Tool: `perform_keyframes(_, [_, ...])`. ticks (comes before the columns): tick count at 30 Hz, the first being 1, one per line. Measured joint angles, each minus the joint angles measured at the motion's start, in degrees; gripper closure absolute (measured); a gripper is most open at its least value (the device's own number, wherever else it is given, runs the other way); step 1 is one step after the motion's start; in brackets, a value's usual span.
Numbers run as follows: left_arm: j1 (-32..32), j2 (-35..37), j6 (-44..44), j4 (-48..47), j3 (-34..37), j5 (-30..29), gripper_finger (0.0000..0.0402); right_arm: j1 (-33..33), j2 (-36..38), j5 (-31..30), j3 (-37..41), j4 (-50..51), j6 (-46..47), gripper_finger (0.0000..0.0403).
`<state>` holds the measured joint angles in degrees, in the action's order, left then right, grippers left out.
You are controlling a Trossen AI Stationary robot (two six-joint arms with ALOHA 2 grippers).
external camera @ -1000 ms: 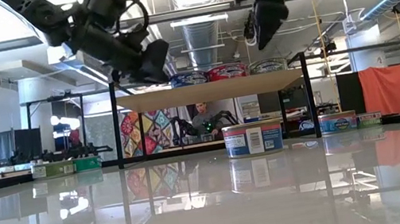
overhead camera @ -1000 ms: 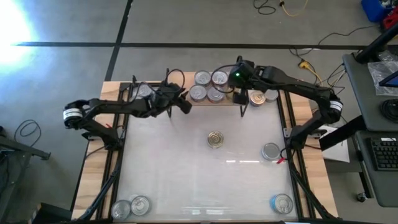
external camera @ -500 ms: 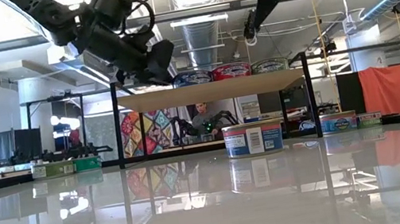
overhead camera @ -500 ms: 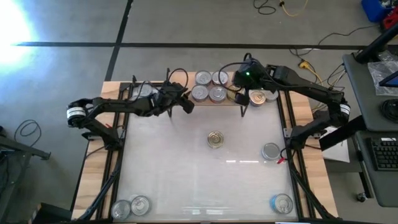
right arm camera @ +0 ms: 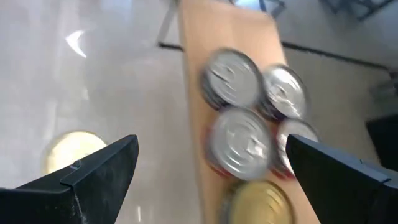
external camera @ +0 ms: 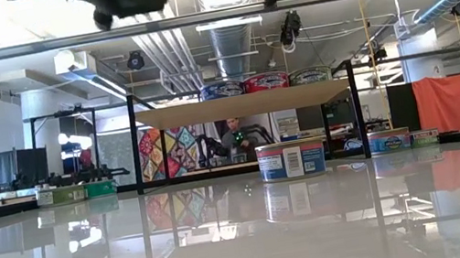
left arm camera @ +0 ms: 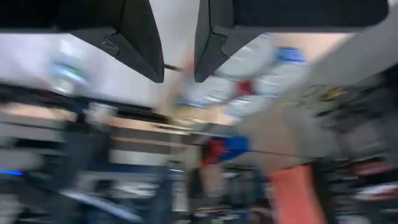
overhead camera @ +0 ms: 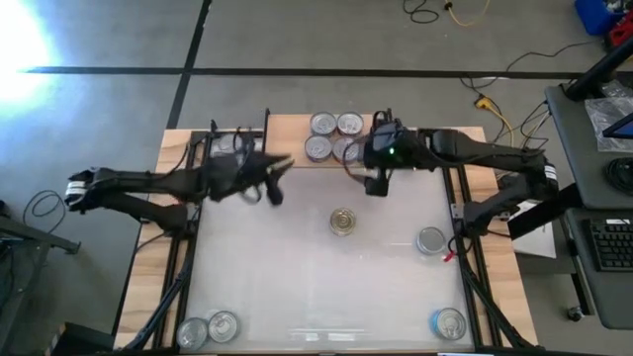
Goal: Stack canned seafood by type on shelf
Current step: Put the bottom middle yellow-blue tuna can on the shelf
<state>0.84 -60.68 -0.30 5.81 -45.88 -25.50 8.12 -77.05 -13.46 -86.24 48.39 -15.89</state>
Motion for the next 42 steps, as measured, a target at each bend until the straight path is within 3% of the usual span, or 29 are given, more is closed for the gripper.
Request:
perform_keyframes(6, [-18.28,3.96,-1.33,-0.18,7.39,-0.31,0.0326,-7.64,-0.01,-2.86,2.01,-4.58,4.35,0.0003])
perform_keyframes(13, [-36.61,2.29,-14.53,0.32,12.88,-7.92,0.0326,-15.22,-0.01,-7.87,3.86,-5.98,13.85,0.0003])
perform_keyframes(17, [-43.94,-0.4,-23.83,0.45,14.15,-8.38,0.0326,-19.5,-0.01,-12.78,5.95,-9.4,17.6,0.0003])
perform_keyframes(24, [-53.95,-5.81,-40.19,-2.53,12.81,-8.61,0.0326,-26.05,-0.76,-13.65,11.69,-23.44,21.25,0.0003])
perform_keyframes(30, [-60.66,-10.87,-50.51,-3.87,10.85,-9.43,0.0326,-30.13,-6.24,-13.69,11.94,-23.99,25.91,0.0003])
perform_keyframes(38, [-64.98,-17.34,-56.61,-4.45,7.25,-11.25,0.0326,-35.15,-16.57,-13.76,8.79,-27.76,31.67,0.0003])
perform_keyframes(42, [-67.83,-18.55,-58.68,-13.22,1.7,-11.09,0.0326,-38.33,-21.56,-13.71,4.72,-27.71,34.08,0.0003])
